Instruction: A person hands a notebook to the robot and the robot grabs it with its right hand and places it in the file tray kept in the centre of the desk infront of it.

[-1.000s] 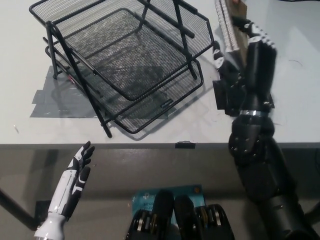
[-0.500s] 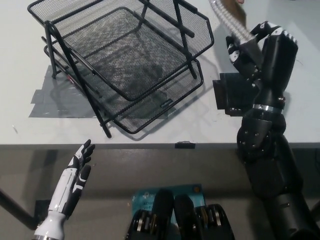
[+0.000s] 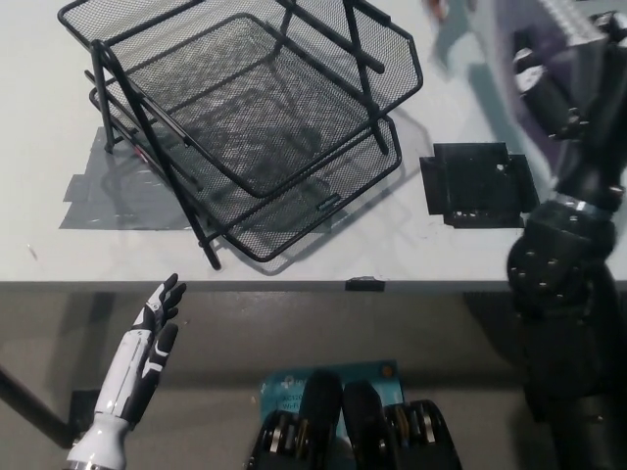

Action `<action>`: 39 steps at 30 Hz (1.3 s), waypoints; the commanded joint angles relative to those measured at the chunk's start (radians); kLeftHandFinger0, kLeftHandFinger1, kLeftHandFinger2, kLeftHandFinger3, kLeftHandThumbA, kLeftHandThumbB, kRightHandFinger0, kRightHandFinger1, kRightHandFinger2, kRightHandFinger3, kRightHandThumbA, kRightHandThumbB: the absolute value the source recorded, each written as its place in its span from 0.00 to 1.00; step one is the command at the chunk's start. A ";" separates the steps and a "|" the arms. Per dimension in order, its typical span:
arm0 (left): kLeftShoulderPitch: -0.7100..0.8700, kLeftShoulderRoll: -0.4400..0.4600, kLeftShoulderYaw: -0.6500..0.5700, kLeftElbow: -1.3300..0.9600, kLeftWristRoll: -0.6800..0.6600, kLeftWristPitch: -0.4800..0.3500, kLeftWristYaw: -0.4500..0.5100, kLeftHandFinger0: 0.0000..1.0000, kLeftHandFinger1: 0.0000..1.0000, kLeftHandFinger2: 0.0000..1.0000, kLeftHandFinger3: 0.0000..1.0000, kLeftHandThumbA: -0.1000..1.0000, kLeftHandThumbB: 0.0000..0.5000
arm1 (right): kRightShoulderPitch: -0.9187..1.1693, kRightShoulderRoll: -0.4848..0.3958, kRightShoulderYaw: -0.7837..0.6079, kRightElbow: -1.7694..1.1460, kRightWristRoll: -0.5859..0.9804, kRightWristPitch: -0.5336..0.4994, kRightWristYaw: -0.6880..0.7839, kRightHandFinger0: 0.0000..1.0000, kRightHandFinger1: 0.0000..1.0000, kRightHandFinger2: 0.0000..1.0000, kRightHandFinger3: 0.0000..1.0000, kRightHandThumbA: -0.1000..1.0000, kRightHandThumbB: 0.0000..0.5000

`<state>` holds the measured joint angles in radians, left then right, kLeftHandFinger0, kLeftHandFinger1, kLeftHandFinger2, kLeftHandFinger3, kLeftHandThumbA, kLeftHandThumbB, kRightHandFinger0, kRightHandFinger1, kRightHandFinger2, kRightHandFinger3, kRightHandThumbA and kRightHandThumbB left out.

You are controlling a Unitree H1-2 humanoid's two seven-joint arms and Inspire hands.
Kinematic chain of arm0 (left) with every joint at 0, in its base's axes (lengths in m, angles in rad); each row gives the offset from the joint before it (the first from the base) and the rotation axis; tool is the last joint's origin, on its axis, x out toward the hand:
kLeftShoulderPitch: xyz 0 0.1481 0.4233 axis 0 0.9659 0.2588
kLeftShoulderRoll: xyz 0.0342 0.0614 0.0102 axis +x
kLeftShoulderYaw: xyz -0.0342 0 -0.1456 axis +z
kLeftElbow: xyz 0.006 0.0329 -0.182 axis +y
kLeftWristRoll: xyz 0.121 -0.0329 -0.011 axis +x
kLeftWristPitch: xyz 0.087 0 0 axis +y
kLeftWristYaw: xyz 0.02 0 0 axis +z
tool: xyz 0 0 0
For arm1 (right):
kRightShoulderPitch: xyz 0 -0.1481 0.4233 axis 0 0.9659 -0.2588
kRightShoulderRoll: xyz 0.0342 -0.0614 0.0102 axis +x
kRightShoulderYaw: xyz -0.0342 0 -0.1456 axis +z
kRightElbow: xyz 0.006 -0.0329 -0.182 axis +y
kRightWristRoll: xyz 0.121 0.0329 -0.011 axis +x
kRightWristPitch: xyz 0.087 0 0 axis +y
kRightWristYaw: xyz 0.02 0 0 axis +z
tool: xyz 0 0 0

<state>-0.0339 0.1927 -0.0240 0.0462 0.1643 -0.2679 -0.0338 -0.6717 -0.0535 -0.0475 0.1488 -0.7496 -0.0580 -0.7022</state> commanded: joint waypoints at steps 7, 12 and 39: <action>0.000 0.010 0.004 -0.006 0.003 -0.033 0.003 1.00 1.00 1.00 1.00 1.00 0.67 | -0.105 -0.088 -0.041 -0.404 -0.102 0.029 0.009 0.00 0.00 0.03 0.00 0.77 0.00; 0.016 0.007 0.000 -0.012 -0.003 -0.034 -0.001 1.00 1.00 1.00 1.00 1.00 0.65 | -0.089 -0.121 0.025 -0.445 -0.179 -0.018 0.042 0.00 0.00 0.01 0.06 0.66 0.00; 0.049 0.006 -0.005 -0.019 -0.013 -0.045 -0.004 1.00 1.00 1.00 1.00 1.00 0.64 | -0.256 -0.200 0.441 -0.103 -0.470 -0.214 0.023 0.00 0.00 0.00 0.00 0.74 0.03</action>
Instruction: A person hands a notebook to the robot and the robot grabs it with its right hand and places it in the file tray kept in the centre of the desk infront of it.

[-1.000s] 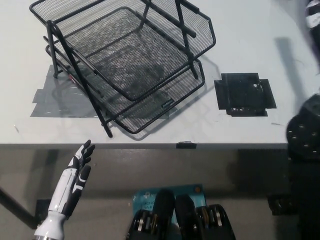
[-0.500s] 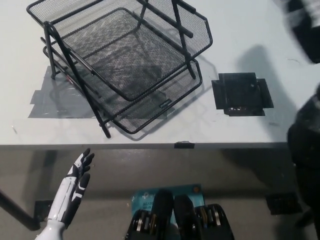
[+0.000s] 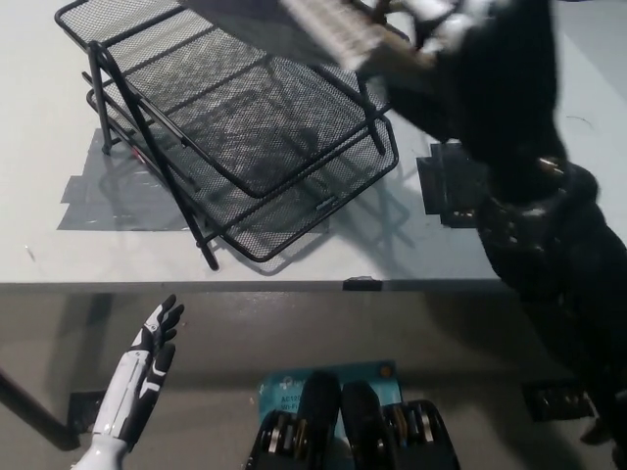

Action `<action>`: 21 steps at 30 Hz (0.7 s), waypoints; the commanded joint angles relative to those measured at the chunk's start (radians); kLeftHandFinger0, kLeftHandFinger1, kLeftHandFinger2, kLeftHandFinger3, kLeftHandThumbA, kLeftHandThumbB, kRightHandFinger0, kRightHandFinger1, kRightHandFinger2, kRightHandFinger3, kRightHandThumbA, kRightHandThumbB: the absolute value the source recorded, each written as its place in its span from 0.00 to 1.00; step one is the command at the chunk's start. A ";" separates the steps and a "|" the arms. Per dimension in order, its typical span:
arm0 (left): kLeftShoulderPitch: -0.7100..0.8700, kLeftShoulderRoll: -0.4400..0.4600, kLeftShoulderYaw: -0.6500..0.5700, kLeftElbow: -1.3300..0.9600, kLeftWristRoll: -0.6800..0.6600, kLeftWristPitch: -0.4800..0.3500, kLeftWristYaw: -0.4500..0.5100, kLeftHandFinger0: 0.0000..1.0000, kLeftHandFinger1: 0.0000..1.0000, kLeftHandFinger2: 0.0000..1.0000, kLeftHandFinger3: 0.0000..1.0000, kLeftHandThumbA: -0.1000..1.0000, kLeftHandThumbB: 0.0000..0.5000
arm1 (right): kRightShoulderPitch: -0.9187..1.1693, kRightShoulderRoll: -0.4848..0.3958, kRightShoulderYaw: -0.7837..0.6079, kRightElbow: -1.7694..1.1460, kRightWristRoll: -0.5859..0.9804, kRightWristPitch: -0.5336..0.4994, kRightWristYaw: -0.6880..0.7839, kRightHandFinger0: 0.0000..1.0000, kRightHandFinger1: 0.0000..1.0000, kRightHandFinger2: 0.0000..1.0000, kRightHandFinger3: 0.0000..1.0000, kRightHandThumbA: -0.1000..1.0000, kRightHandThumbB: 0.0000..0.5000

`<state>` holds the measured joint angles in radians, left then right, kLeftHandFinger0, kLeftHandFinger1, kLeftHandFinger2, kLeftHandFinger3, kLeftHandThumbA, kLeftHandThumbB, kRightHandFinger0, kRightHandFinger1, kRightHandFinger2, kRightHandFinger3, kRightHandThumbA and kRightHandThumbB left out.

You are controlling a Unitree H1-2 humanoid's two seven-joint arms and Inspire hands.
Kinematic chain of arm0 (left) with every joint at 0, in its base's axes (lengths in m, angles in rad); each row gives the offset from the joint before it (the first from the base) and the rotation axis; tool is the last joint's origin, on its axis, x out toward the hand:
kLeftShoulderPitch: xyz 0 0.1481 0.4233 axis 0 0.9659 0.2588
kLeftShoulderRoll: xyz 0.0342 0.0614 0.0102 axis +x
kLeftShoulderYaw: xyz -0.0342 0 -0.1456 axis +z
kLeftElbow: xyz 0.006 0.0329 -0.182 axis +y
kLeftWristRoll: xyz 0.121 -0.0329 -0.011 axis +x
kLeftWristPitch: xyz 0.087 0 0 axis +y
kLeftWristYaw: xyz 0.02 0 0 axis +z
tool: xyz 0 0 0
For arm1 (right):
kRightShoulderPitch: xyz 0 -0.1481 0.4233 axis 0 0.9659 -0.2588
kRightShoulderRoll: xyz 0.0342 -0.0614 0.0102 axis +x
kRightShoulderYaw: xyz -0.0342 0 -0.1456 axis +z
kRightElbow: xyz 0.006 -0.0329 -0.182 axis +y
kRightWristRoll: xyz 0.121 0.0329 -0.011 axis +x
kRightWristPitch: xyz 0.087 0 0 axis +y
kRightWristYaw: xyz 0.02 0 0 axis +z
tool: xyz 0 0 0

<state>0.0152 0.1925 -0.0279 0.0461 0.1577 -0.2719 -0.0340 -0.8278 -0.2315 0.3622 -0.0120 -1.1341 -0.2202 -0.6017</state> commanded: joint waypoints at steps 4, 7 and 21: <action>-0.005 0.009 -0.003 -0.006 -0.023 -0.064 -0.012 1.00 1.00 1.00 1.00 1.00 0.60 | -0.096 -0.036 0.080 0.133 -0.129 -0.046 -0.075 0.00 0.00 0.00 0.01 0.80 0.02; -0.005 0.011 -0.004 -0.008 -0.020 -0.054 -0.014 1.00 1.00 1.00 1.00 1.00 0.66 | -0.093 -0.046 0.109 0.175 -0.151 -0.048 -0.085 0.00 0.00 0.00 0.00 0.83 0.01; -0.013 0.012 -0.007 -0.010 -0.009 -0.051 -0.006 1.00 1.00 1.00 1.00 1.00 0.60 | -0.103 -0.140 0.234 0.299 -0.242 -0.098 -0.132 0.00 0.00 0.00 0.00 0.79 0.04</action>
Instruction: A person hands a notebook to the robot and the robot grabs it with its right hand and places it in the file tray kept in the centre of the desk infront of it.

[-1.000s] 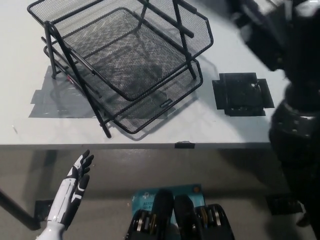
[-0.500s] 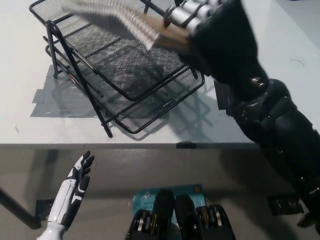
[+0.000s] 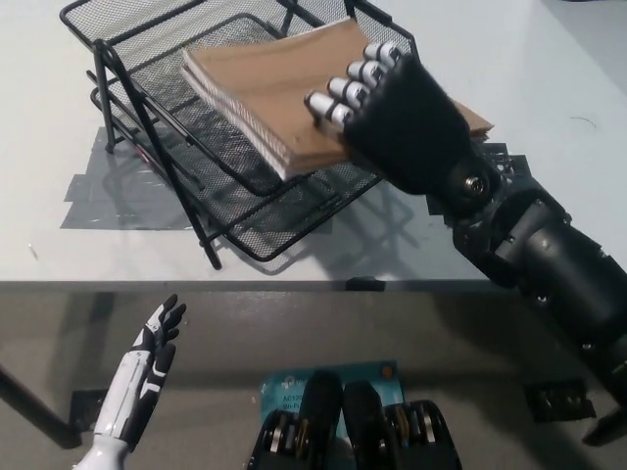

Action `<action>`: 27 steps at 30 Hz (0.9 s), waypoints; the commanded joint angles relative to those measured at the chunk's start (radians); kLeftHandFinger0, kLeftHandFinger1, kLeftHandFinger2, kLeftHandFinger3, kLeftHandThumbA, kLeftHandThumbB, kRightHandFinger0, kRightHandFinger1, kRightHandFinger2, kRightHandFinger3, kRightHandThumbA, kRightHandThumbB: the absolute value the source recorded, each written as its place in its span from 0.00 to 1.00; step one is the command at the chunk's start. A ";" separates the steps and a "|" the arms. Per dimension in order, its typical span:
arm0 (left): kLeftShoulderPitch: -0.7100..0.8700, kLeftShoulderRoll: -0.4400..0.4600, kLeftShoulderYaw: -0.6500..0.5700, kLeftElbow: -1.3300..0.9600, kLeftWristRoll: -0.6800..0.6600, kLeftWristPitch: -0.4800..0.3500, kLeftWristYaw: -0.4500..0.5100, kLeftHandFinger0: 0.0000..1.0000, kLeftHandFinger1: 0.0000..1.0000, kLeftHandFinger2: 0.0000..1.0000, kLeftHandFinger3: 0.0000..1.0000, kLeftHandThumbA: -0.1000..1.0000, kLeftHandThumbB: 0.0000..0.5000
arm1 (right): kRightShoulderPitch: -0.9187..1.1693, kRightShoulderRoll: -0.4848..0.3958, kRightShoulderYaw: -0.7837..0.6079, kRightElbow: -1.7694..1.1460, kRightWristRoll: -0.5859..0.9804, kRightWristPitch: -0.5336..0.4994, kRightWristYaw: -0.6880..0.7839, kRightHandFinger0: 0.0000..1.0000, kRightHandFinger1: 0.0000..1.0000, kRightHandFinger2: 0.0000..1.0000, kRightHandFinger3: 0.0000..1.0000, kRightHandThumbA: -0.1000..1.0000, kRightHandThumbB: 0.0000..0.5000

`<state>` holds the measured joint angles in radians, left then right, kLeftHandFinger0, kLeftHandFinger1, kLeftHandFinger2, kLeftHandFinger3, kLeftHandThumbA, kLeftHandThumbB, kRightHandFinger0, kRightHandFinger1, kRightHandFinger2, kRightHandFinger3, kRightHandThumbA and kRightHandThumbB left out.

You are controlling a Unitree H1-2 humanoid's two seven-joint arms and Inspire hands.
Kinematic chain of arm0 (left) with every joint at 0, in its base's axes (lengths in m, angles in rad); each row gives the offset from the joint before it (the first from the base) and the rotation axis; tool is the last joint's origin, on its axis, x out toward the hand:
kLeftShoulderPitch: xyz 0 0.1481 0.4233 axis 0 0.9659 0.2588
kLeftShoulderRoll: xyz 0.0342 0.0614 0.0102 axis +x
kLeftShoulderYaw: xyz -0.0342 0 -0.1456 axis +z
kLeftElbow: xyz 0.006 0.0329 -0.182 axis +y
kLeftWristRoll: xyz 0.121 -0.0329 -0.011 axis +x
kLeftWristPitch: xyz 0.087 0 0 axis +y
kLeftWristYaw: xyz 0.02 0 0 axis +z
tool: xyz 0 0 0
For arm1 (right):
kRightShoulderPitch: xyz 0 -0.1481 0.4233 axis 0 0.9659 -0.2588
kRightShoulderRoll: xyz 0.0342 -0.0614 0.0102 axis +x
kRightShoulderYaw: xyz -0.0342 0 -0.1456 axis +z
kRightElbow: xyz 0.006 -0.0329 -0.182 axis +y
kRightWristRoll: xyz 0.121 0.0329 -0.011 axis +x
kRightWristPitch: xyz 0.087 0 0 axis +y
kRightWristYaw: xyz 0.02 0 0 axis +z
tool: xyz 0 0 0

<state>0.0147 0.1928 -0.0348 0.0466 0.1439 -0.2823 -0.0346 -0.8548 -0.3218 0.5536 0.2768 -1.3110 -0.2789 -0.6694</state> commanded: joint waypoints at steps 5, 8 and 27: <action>-0.019 0.013 0.001 -0.006 -0.004 -0.038 -0.007 1.00 1.00 1.00 1.00 1.00 0.62 | -0.091 -0.069 0.102 0.039 -0.109 -0.056 -0.104 0.00 0.00 0.00 0.01 0.75 0.09; -0.016 0.012 -0.002 -0.006 -0.002 -0.031 -0.008 1.00 1.00 1.00 1.00 1.00 0.64 | -0.109 -0.080 0.127 0.040 -0.116 -0.069 -0.108 0.00 0.00 0.00 0.01 0.72 0.12; -0.020 0.020 -0.018 -0.008 -0.011 -0.082 -0.021 1.00 1.00 1.00 1.00 1.00 0.51 | -0.320 -0.003 0.116 0.181 -0.118 -0.013 -0.203 0.00 0.00 0.00 0.00 0.64 0.03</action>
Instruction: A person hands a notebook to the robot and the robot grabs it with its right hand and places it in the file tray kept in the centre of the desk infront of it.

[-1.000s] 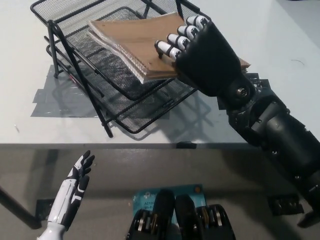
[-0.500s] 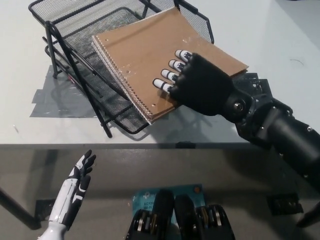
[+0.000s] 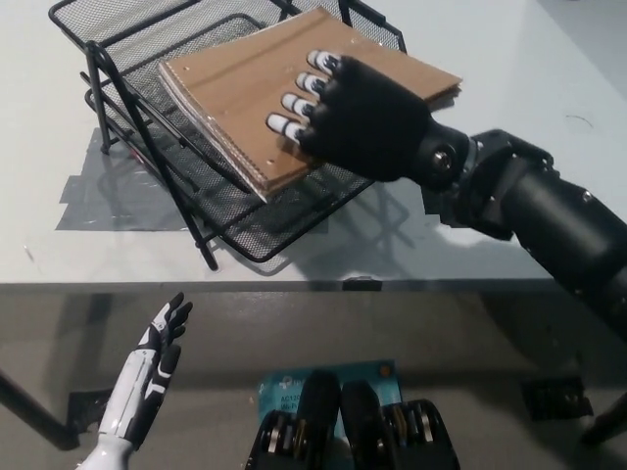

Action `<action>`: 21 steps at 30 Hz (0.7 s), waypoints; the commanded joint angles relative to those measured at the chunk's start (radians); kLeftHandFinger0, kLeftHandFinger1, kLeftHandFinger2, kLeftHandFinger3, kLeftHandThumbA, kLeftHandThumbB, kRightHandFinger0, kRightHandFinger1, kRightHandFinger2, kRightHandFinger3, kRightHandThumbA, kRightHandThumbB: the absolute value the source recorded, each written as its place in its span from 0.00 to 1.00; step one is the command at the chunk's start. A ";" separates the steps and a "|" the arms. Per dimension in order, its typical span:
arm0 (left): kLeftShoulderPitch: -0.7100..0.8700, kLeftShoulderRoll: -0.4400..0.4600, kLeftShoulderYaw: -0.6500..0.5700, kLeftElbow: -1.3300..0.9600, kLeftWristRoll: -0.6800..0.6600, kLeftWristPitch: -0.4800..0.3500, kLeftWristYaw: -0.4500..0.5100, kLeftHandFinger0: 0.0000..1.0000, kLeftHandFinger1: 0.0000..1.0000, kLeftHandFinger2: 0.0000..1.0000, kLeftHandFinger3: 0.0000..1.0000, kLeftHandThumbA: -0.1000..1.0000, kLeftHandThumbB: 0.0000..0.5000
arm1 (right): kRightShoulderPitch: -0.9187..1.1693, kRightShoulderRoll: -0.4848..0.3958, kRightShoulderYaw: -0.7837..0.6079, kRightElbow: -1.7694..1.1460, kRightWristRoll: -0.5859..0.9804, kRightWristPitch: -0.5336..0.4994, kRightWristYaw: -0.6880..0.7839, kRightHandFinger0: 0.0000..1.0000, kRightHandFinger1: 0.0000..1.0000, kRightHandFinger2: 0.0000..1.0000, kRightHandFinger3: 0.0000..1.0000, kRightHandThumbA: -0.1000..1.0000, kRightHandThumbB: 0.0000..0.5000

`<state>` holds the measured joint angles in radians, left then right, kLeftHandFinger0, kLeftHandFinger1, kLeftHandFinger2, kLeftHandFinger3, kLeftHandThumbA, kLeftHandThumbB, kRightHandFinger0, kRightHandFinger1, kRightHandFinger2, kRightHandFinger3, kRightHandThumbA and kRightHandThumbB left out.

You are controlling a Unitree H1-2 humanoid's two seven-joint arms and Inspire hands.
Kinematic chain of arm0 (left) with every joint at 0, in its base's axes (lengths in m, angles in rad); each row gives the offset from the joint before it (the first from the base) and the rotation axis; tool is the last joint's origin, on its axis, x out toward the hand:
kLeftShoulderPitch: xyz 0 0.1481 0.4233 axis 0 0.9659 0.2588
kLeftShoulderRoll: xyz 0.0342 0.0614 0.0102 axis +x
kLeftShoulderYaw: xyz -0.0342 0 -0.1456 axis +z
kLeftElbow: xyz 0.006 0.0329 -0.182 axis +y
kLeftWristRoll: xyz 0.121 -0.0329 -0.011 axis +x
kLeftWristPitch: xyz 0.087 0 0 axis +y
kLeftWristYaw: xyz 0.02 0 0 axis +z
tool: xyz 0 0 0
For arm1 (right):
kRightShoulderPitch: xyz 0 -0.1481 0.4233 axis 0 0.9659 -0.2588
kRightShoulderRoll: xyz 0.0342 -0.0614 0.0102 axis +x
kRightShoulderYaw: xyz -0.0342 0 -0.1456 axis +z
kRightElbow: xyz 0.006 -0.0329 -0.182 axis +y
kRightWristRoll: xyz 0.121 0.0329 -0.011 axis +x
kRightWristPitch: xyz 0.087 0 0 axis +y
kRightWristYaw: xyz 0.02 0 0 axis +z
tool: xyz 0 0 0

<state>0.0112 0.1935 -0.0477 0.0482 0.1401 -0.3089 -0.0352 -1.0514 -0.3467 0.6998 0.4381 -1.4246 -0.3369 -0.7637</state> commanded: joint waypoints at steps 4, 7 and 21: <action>-0.014 0.014 -0.001 -0.013 -0.009 -0.045 -0.015 1.00 1.00 1.00 1.00 1.00 0.52 | -0.186 0.037 -0.039 0.072 -0.004 0.061 -0.153 0.00 0.00 0.00 0.00 0.68 0.00; -0.011 0.011 -0.001 -0.013 -0.008 -0.045 -0.014 1.00 1.00 1.00 1.00 1.00 0.52 | -0.218 0.043 -0.043 0.112 0.005 0.059 -0.183 0.00 0.00 0.00 0.02 0.64 0.00; -0.005 0.008 -0.002 -0.008 -0.005 -0.053 -0.017 1.00 1.00 1.00 1.00 1.00 0.50 | -0.211 0.153 -0.196 0.259 0.112 0.142 -0.361 0.00 0.00 0.00 0.02 0.57 0.00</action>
<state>0.0092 0.1969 -0.0479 0.0482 0.1381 -0.3226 -0.0459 -1.1882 -0.2338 0.5897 0.6733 -1.4139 -0.3061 -0.9295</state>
